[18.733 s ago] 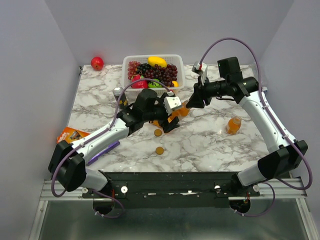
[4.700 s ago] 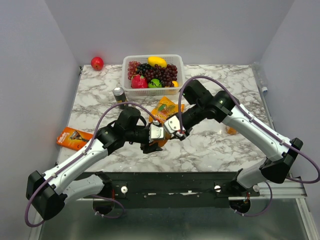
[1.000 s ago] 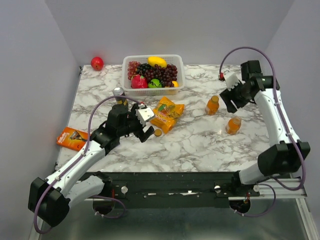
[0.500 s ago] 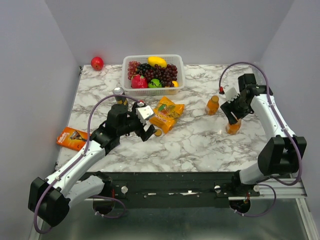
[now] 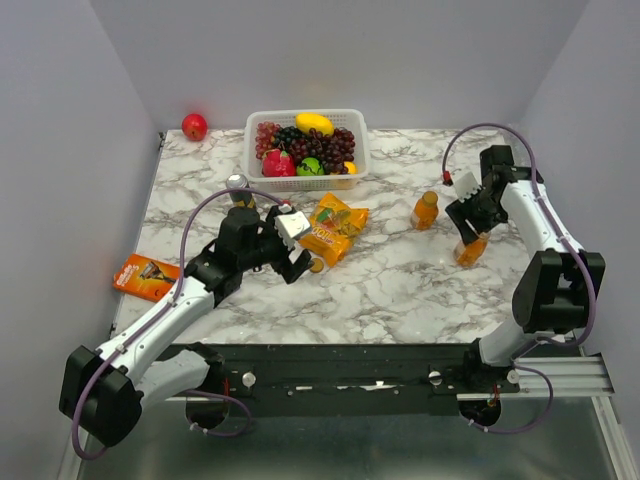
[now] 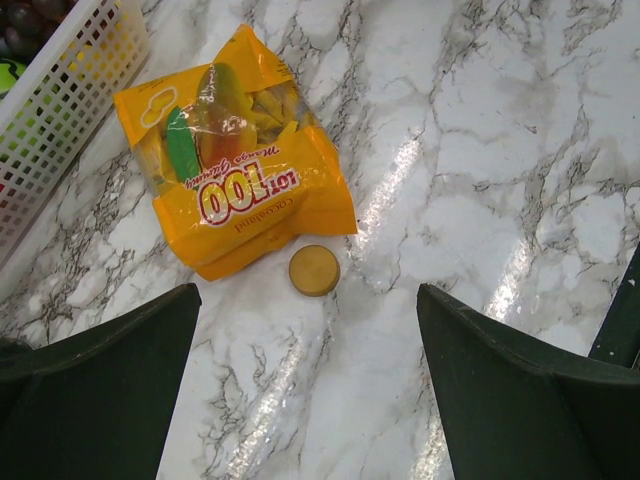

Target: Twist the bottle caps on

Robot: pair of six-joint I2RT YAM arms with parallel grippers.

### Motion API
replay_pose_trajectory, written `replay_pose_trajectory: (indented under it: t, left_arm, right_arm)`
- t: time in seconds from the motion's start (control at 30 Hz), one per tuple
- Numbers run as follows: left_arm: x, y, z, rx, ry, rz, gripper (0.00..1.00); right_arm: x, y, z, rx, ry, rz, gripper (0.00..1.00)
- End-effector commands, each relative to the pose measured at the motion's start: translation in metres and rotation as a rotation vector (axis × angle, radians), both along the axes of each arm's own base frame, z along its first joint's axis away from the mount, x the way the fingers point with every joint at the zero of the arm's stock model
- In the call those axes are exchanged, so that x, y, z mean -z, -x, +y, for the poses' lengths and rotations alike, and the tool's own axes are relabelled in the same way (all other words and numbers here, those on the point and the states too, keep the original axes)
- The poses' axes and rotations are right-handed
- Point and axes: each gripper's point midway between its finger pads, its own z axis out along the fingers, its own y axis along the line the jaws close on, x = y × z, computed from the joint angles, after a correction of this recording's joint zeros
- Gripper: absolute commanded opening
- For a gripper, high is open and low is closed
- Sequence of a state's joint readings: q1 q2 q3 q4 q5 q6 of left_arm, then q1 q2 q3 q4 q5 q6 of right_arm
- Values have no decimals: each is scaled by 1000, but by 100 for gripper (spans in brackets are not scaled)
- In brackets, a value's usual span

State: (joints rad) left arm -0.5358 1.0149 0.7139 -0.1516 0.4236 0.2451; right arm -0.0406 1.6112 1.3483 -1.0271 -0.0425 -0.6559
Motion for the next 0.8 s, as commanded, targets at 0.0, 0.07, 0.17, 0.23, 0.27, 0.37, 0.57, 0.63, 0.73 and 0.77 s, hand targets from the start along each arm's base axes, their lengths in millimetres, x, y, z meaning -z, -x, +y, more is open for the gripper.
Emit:
replay_pose_trajectory:
  t: [0.0, 0.07, 0.17, 0.23, 0.27, 0.37, 0.57, 0.63, 0.73, 0.77]
  left_arm:
    - [-15, -1, -6, 33, 26, -18, 99]
    - [-14, -1, -6, 34, 27, -17, 99]
    - [-12, 0, -6, 38, 27, -12, 99]
    - [-12, 0, -6, 38, 27, -11, 99]
    - [-12, 0, -6, 38, 26, -12, 99]
    - [-10, 4, -8, 54, 36, -3, 99]
    - [-16, 30, -33, 174, 79, 2, 99]
    - [-20, 32, -42, 193, 90, -1, 99]
    - [-27, 37, -63, 226, 134, 13, 99]
    - [-36, 36, -69, 229, 167, 2, 99]
  right_arm:
    - [-5, -14, -10, 2, 21, -40, 68]
    - [-3, -12, -8, -16, 10, -29, 64]
    - [3, -7, -2, -30, -20, -2, 44]
    - [5, -4, -1, -34, -28, 11, 31]
    - [4, -3, -1, -38, -26, 10, 28]
    - [2, 5, -1, -53, -22, 10, 12]
    - [-62, 40, 65, -223, -293, -54, 0]
    - [-86, 66, 109, -358, -454, -35, 1]
    - [-116, 89, 159, -506, -574, -81, 1]
    - [-127, 94, 172, -522, -610, -92, 1]
